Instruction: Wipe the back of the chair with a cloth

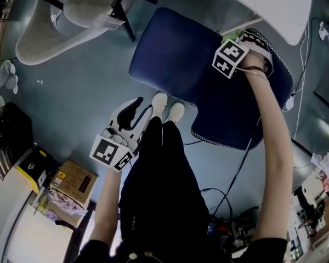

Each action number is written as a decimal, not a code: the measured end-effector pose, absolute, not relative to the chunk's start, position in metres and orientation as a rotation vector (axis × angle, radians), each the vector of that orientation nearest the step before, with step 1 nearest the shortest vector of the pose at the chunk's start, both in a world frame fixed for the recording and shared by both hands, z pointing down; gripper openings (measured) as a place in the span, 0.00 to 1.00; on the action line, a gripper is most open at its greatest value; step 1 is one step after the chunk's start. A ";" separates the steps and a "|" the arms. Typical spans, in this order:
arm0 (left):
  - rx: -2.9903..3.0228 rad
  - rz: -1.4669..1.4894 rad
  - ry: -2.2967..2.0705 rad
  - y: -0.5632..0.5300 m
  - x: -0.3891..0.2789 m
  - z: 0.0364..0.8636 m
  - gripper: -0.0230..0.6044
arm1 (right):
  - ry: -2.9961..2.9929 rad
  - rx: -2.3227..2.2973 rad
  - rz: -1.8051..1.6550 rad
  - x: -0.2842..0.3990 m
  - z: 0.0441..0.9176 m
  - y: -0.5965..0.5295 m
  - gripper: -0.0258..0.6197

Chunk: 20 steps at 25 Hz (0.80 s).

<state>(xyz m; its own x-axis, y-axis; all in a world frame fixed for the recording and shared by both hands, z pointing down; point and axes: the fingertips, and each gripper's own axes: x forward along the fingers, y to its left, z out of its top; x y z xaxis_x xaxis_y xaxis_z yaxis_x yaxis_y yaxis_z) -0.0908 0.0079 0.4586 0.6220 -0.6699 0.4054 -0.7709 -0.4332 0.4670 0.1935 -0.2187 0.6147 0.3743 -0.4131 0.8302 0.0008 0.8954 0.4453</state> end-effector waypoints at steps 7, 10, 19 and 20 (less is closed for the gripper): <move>2.191 0.221 -1.156 0.006 -0.092 0.462 0.24 | -1.036 0.263 -0.388 0.204 0.646 -0.220 0.07; 2.177 0.225 -1.165 0.009 -0.092 0.464 0.24 | -0.994 0.199 -0.395 0.207 0.661 -0.212 0.07; 2.152 0.215 -1.183 0.011 -0.084 0.465 0.24 | -0.913 0.084 -0.368 0.216 0.679 -0.193 0.07; 2.154 0.213 -1.182 0.011 -0.083 0.464 0.24 | -0.902 0.074 -0.381 0.216 0.680 -0.191 0.07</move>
<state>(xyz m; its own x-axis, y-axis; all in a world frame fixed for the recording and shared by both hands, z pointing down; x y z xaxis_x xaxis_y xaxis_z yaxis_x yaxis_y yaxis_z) -0.0826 0.0112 0.4643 0.5775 -0.6913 0.4342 -0.7995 -0.3713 0.4722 0.2165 -0.1908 0.6802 0.5575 -0.3536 0.7511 0.2920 0.9305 0.2213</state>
